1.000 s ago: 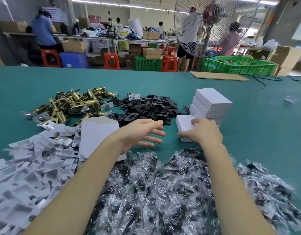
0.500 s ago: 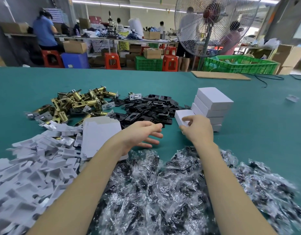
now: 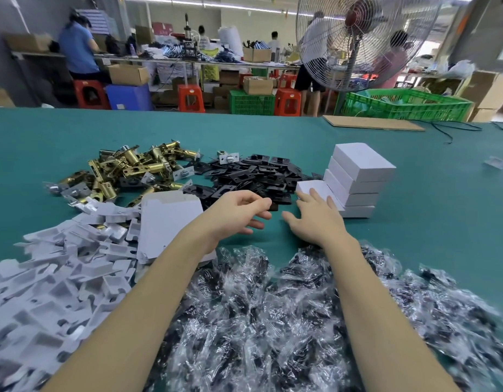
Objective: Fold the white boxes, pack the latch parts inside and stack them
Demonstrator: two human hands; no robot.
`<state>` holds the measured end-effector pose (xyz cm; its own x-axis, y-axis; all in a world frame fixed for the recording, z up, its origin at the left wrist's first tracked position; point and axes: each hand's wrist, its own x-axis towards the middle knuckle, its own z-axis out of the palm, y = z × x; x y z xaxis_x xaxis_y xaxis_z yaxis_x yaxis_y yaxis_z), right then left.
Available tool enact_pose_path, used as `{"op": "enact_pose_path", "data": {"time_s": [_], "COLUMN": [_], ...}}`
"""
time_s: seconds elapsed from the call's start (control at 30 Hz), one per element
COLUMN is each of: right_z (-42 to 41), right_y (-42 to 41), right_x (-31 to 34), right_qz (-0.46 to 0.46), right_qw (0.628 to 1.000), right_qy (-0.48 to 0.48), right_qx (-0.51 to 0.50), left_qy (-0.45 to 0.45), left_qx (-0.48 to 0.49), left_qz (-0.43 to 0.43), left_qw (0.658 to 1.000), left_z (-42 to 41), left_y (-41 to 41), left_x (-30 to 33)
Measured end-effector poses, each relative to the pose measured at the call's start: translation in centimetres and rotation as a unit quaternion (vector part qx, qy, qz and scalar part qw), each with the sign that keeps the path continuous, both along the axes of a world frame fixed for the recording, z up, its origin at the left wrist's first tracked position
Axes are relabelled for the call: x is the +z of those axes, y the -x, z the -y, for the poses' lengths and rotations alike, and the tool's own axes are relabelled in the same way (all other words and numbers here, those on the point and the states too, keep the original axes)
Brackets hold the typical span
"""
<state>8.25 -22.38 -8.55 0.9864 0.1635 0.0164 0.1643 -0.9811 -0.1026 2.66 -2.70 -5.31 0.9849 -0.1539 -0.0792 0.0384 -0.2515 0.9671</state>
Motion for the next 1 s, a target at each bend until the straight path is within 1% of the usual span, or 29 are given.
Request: {"op": "enact_pose_path", "data": {"time_s": [0.17, 0.23, 0.3, 0.4, 0.47, 0.57, 0.63, 0.7, 0.77, 0.8, 0.87, 0.93, 1.0], "right_z": [2.4, 3.4, 3.9, 3.8, 3.4, 1.8, 0.2, -1.8, -4.1, -5.2, -7.0, -8.1, -8.8], "right_y": [-0.1, -0.3, -0.4, -0.4, -0.2, 0.2, 0.7, 1.4, 2.4, 2.9, 3.9, 4.6, 4.9], "right_x": [-0.1, -0.1, 0.0, 0.0, 0.3, 1.4, 2.6, 3.7, 4.3, 4.2, 3.4, 2.6, 2.4], "right_qz": [0.003, 0.01, 0.015, 0.026, 0.046, 0.096, 0.101, 0.081, 0.036, 0.005, -0.051, -0.093, -0.111], "right_qw": [0.999, 0.997, 0.995, 0.995, 0.991, 0.972, 0.961, 0.948, 0.937, 0.935, 0.934, 0.934, 0.938], "right_qy": [-0.022, -0.046, -0.069, -0.074, -0.115, -0.212, -0.255, -0.301, -0.33, -0.328, -0.307, -0.288, -0.265], "right_qx": [-0.046, -0.059, -0.065, -0.057, -0.044, 0.011, 0.045, 0.073, 0.114, 0.137, 0.174, 0.189, 0.192], "left_qy": [-0.01, -0.012, -0.016, -0.018, -0.019, -0.019, -0.013, 0.003, -0.002, -0.013, -0.035, -0.057, -0.065], "left_qx": [-0.005, -0.005, -0.004, -0.002, 0.0, 0.001, 0.011, 0.073, 0.176, 0.211, 0.235, 0.232, 0.232], "left_qz": [-0.005, -0.005, -0.004, -0.002, -0.004, -0.008, -0.003, 0.043, 0.134, 0.174, 0.215, 0.221, 0.217], "left_qw": [1.0, 1.0, 1.0, 1.0, 1.0, 1.0, 1.0, 0.996, 0.975, 0.962, 0.947, 0.946, 0.946], "left_z": [0.1, 0.1, 0.1, 0.1, 0.2, 0.3, 0.5, 0.7, 0.7, 0.6, 0.4, 0.1, -0.2], "left_y": [0.2, 0.2, 0.2, 0.3, 0.2, 0.1, 0.1, 0.1, -0.1, -0.1, -0.1, -0.1, -0.1], "left_x": [-0.2, -0.1, 0.0, -0.1, -0.3, -0.5, -0.6, -0.6, -0.4, -0.1, 0.3, 0.6, 0.7]}}
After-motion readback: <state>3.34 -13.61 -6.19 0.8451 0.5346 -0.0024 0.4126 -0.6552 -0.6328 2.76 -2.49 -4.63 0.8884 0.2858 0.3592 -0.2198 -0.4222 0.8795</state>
